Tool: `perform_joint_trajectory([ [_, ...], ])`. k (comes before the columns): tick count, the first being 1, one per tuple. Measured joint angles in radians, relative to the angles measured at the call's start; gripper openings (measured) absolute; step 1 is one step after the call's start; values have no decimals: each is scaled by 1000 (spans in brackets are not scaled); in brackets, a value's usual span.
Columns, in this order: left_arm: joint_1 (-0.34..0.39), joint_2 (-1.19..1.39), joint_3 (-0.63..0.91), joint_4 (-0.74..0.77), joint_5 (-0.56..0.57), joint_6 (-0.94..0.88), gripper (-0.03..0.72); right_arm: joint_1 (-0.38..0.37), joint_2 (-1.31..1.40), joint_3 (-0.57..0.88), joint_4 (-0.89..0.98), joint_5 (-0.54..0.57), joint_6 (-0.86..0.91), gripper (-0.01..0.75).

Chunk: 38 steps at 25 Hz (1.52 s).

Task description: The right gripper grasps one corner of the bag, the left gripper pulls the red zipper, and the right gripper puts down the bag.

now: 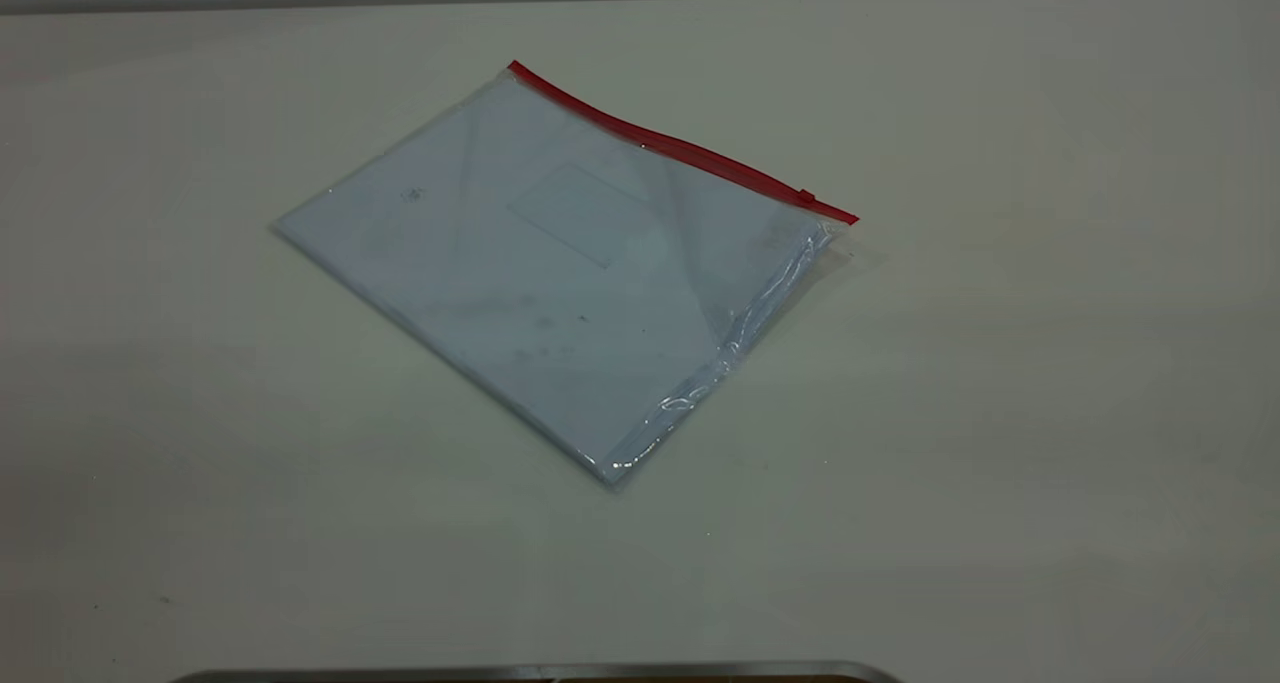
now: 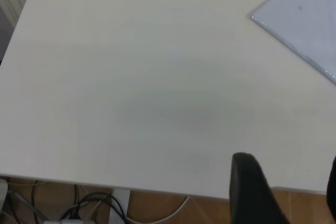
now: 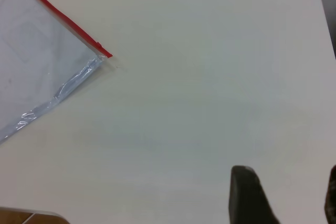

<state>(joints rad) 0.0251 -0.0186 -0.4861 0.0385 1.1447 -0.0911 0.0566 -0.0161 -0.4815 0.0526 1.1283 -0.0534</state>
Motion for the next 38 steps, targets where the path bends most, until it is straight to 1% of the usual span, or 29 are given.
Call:
perform_joint_trajectory([
  [9,0,0,0,22,-1,-1,416,0,0,0,91,-9,6,392],
  [12,0,45,-8,15,-15,-1,416,0,28,-1,127,-30,4,392],
  [14,0,127,-28,-5,-69,21,419,0,111,-1,179,-91,-16,393],
  [16,0,252,-50,-29,-141,100,431,0,242,-1,226,-159,-62,409],
  [19,0,464,-83,-61,-254,206,464,0,459,-1,296,-260,-182,465],
  [22,0,675,-117,-92,-364,252,510,0,674,-1,400,-374,-327,529],
  [24,0,814,-138,-112,-443,269,530,0,805,-1,520,-445,-456,554],
  [27,0,995,-180,-160,-532,294,539,0,1004,-1,745,-527,-670,562],
  [31,0,1187,-249,-239,-603,365,540,0,1266,-1,1106,-605,-1005,562],
  [34,0,1294,-298,-313,-651,438,538,0,1446,-3,1407,-646,-1284,562],
  [36,0,1353,-328,-380,-683,486,538,0,1568,-8,1605,-641,-1470,562],
  [38,0,1414,-354,-446,-702,541,538,0,1674,-35,1681,-612,-1570,562],
])
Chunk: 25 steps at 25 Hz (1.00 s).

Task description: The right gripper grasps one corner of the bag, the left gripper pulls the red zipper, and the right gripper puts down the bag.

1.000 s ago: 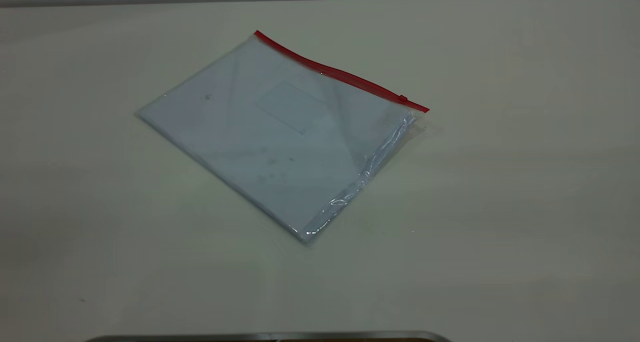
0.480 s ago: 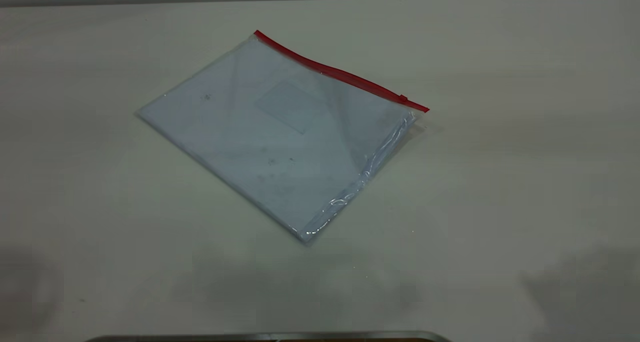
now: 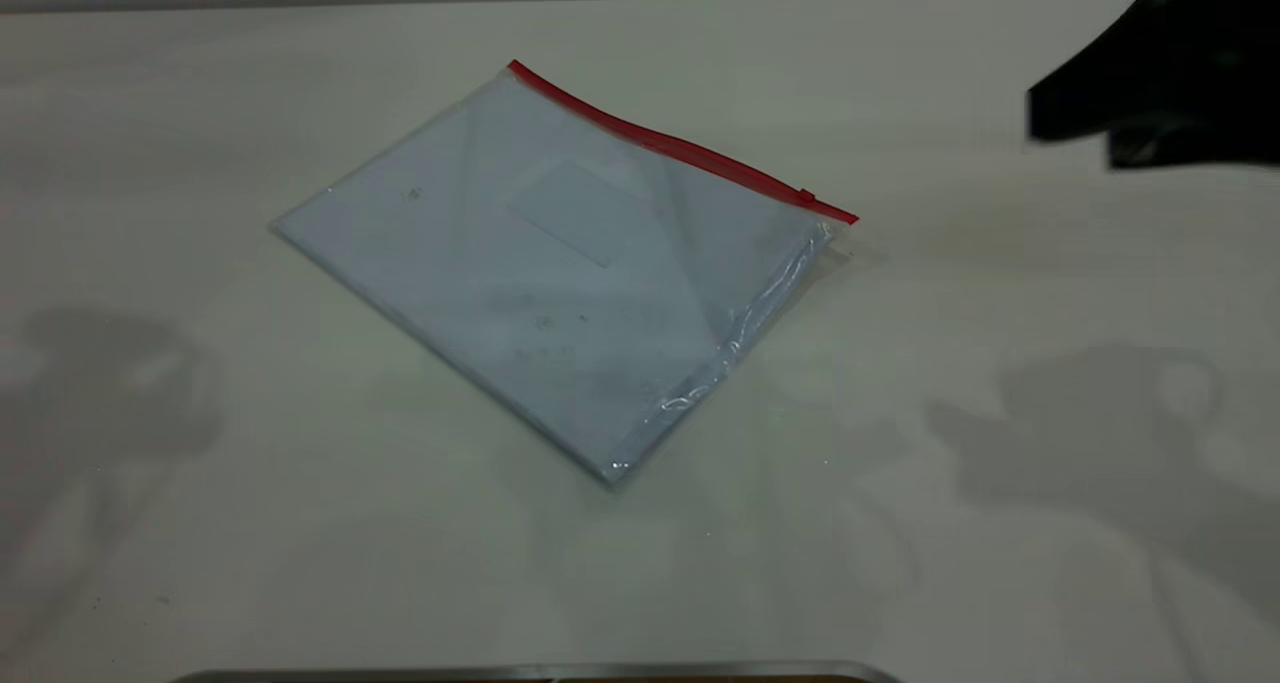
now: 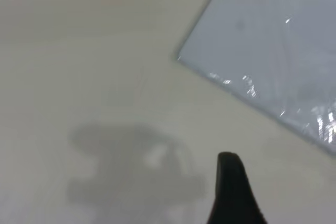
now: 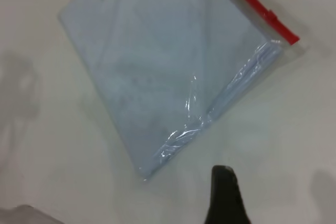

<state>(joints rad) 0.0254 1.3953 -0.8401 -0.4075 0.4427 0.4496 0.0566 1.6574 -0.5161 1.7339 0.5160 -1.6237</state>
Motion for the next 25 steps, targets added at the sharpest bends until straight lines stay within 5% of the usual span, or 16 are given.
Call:
perform_joint_trajectory([
  [13,0,189,-73,-402,-13,368,538,0,628,-453,48,164,-56,557],
  [25,0,194,-73,-466,-19,450,538,68,865,-698,54,208,-16,549],
])
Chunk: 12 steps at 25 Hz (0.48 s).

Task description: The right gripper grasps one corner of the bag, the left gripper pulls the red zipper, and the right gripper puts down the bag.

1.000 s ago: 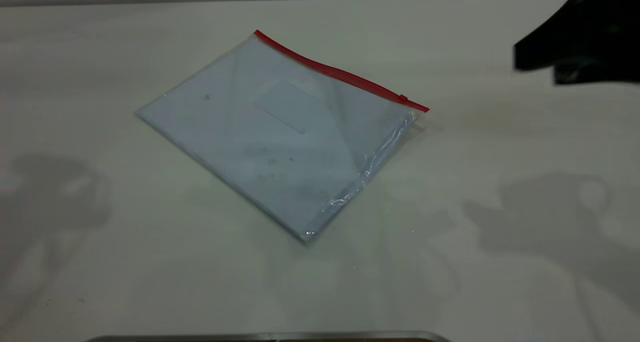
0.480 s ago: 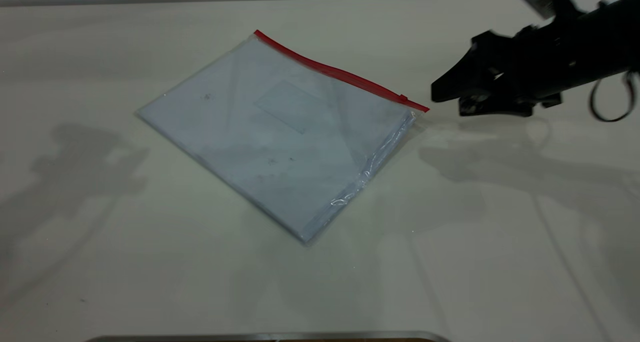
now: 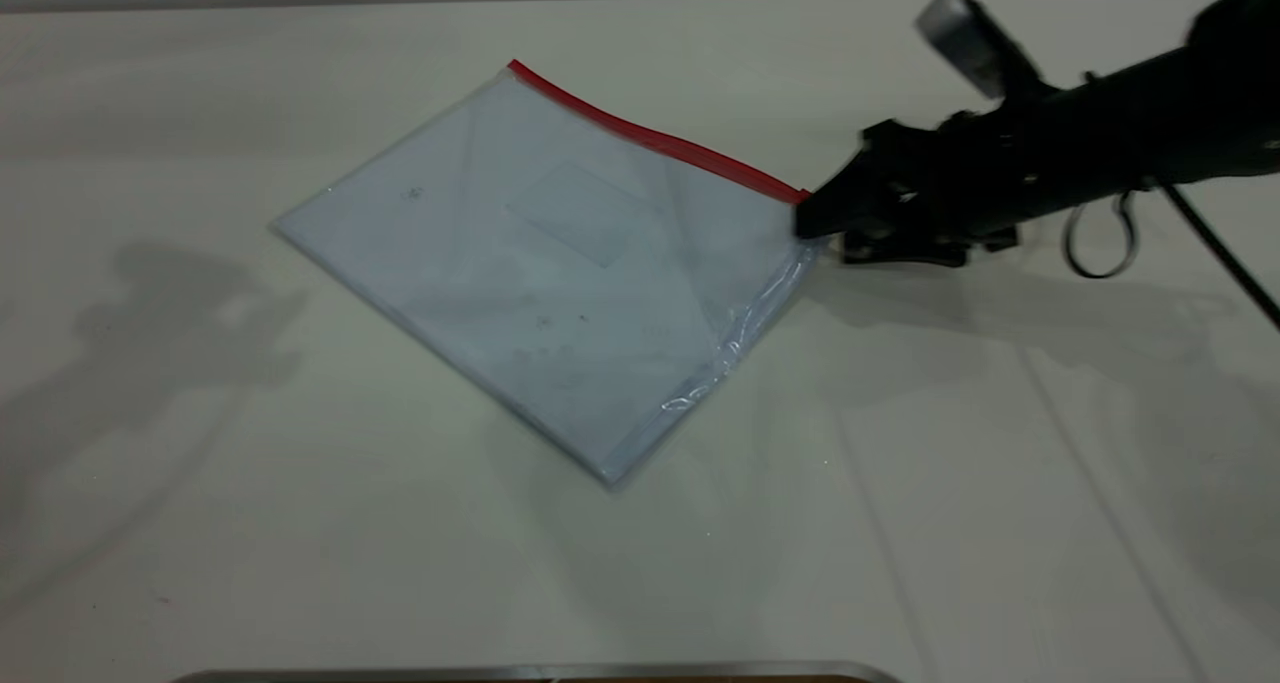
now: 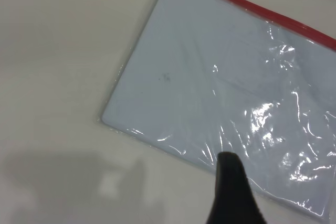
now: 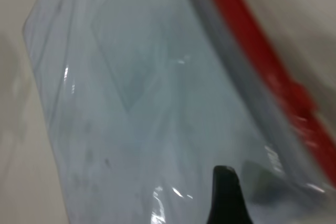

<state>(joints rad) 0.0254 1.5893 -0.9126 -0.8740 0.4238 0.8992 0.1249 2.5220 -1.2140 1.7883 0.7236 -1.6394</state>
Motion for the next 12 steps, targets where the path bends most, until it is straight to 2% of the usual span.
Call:
perform_joint_trajectory([
  [4,0,0,0,-1,0,0,538,59,39,-63,0,-8,44,542],
  [6,0,0,0,-1,0,1,538,75,48,-76,0,-11,61,496],
  [8,0,0,0,-2,0,1,538,77,49,-78,-1,6,70,383],
  [11,0,0,0,-2,0,1,538,74,49,-79,-1,48,76,105],
  [12,0,0,0,-2,0,1,538,74,49,-79,-1,65,76,56],
])
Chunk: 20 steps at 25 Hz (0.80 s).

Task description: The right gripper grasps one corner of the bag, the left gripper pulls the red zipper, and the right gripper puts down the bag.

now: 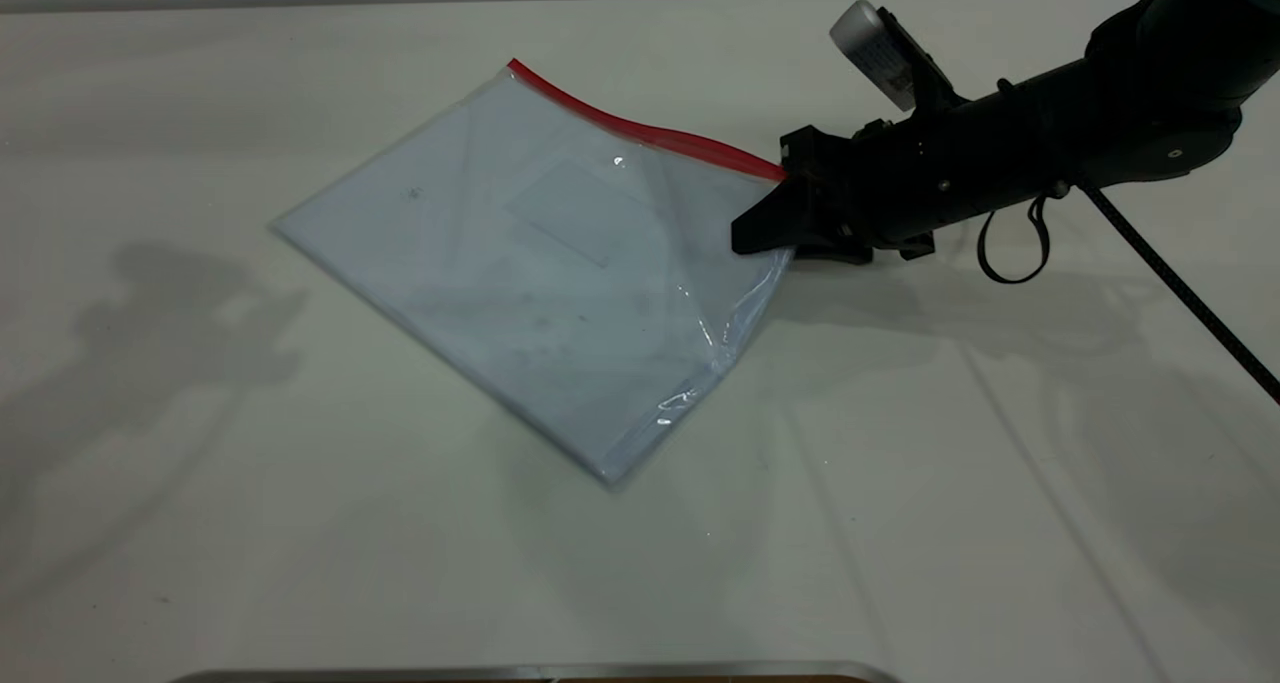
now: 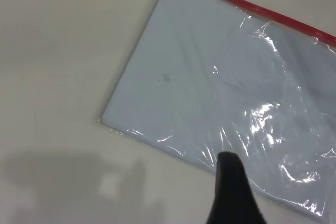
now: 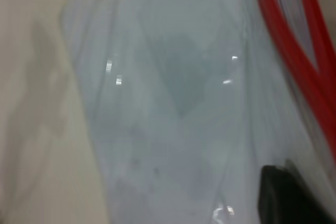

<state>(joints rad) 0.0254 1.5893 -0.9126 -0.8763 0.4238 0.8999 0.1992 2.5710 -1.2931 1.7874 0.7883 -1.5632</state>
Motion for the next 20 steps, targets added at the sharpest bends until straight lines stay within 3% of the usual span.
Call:
perform_joint_trajectory([
  [2,0,0,0,0,0,-1,538,0,0,-2,-38,40,0,34],
  [5,0,5,-1,0,-2,0,538,0,-18,-6,-255,99,39,34],
  [11,0,96,-6,-26,-5,17,538,-6,-169,-31,-1052,22,452,34],
  [13,-7,148,-24,-63,-6,58,538,-11,-210,-70,-1189,-30,560,34],
  [16,-40,225,-80,-142,-6,150,538,-2,-254,-148,-1236,-81,592,34],
  [20,-100,342,-199,-248,49,301,538,69,-276,-182,-1184,-97,535,34],
])
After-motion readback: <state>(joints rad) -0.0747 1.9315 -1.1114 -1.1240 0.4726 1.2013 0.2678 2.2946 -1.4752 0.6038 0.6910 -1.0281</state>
